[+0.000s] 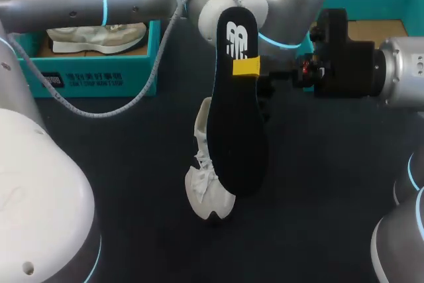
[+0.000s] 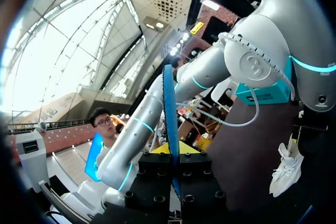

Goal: Take the shoe out of the shoebox, open the shoe tongue, remove and reinsert the insole, then place the shoe into the shoebox

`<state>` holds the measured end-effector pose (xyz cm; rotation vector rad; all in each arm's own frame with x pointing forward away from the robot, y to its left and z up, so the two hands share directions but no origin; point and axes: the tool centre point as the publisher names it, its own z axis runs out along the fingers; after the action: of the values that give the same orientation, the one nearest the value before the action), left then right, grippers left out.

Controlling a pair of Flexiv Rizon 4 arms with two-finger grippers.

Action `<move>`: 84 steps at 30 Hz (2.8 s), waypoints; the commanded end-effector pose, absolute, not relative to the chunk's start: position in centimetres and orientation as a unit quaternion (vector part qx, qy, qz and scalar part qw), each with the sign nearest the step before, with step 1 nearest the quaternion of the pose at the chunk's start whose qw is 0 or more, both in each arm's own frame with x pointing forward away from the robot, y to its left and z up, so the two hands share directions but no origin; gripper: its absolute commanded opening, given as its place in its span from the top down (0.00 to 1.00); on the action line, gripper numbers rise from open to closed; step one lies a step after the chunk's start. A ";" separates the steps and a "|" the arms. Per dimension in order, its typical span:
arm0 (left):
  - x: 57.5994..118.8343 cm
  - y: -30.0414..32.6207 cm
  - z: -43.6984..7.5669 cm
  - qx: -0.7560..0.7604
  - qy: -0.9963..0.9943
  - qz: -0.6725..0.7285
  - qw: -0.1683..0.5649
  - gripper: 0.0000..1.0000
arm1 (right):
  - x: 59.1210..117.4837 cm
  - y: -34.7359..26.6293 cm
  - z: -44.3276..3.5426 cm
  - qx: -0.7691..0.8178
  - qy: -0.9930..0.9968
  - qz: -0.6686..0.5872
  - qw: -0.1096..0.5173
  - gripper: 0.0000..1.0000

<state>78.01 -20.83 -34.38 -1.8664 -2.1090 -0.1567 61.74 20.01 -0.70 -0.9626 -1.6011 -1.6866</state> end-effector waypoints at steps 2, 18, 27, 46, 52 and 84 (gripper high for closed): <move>79.1 -18.7 -30.0 -0.656 -0.750 -0.004 0.089 0.00 | 61.6 20.4 -0.5 -0.367 -0.605 -0.638 0.306 1.00; 80.5 -16.7 -21.1 -0.650 -0.743 0.137 -0.076 0.00 | 62.1 19.4 -0.6 -0.389 -0.583 -0.646 0.304 1.00; 80.4 -14.3 -17.8 -0.654 -0.723 0.171 -0.138 0.00 | 66.0 15.9 -0.2 -0.448 -0.533 -0.651 0.303 1.00; 79.1 -10.8 -15.3 -0.652 -0.697 0.231 -0.188 0.00 | 71.7 14.4 -2.8 -0.549 -0.470 -0.608 0.329 1.00; 79.1 -10.8 -15.3 -0.652 -0.697 0.231 -0.188 0.00 | 71.7 14.4 -2.8 -0.549 -0.470 -0.608 0.329 1.00; 76.5 -7.6 -14.6 -0.561 -0.529 0.439 -0.462 0.00 | 79.3 19.5 -6.0 -0.618 -0.409 -0.530 0.412 1.00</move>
<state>76.97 -7.70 -14.04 -2.6240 -2.4623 1.5284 78.58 17.59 -5.83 -1.5442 -1.0299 -1.3339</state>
